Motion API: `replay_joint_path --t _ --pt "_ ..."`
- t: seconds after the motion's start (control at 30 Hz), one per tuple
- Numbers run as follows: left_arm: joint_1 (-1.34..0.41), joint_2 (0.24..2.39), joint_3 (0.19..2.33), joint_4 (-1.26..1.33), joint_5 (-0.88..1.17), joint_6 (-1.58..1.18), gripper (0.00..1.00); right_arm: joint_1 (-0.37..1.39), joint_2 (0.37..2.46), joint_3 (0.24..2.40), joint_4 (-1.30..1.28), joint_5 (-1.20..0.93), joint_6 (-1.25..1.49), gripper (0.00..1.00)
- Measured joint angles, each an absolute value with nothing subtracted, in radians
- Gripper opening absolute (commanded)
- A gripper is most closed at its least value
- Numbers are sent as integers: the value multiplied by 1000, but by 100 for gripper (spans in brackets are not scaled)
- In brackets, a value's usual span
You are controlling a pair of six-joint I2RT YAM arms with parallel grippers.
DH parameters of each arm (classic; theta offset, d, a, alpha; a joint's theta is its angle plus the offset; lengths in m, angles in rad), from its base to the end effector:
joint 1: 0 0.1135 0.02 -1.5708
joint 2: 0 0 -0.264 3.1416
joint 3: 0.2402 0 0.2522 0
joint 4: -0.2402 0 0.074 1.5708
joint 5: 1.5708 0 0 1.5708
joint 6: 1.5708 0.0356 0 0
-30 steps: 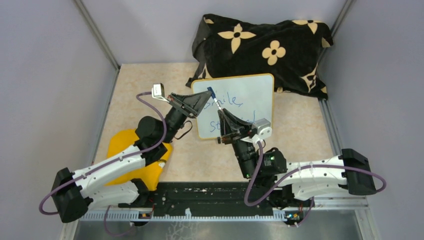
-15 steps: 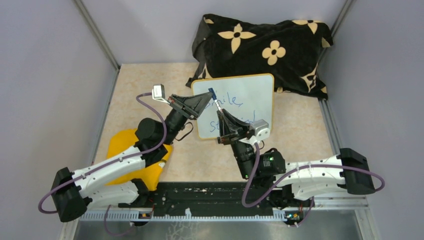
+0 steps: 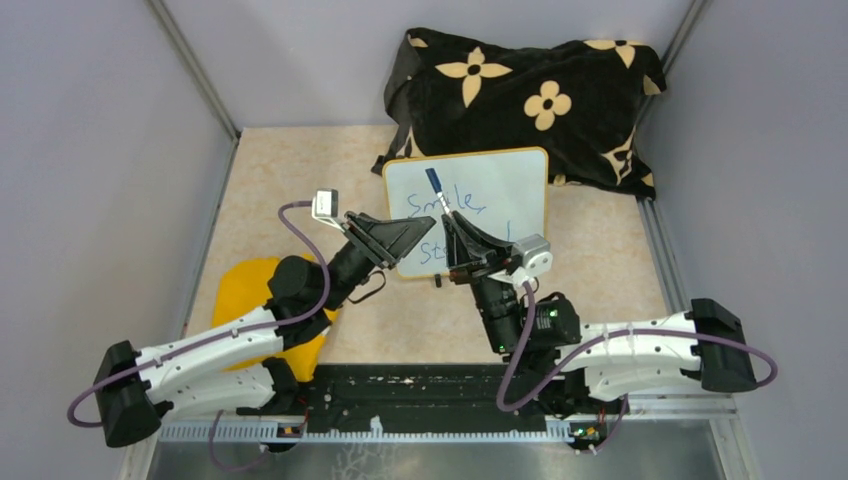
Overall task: Write a sentence on the whiteboard
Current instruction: Place the whiteboard marker at the center of the board.
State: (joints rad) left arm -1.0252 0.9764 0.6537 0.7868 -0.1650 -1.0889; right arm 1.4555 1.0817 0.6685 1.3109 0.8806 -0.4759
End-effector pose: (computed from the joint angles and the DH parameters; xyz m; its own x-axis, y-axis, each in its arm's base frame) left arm 0.1197 -0.1859 0.3603 -0.5720 -0.7422 -0.3493 0.5613 -0.0436 -0.8265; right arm 0.0508 0.2001 0.3787 0.3444 0.4381 -0.8304 -0.4718 0.8454 0.2503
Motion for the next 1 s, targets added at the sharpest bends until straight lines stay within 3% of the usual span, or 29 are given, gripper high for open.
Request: replay_joint_path --t 0.2,0.4,0.63,1.0 --pt "-1025 935 646 766 -174 -1043 92 1455 1032 668 1259 852 -435 0" --pt "-1007 890 682 704 -203 -902 91 1455 937 653 1122 747 -344 0" --pt "-989 930 846 605 -196 -758 85 1455 878 630 1015 673 -276 0" --pt "-942 982 889 573 -118 -722 59 1455 866 616 955 641 -242 0"
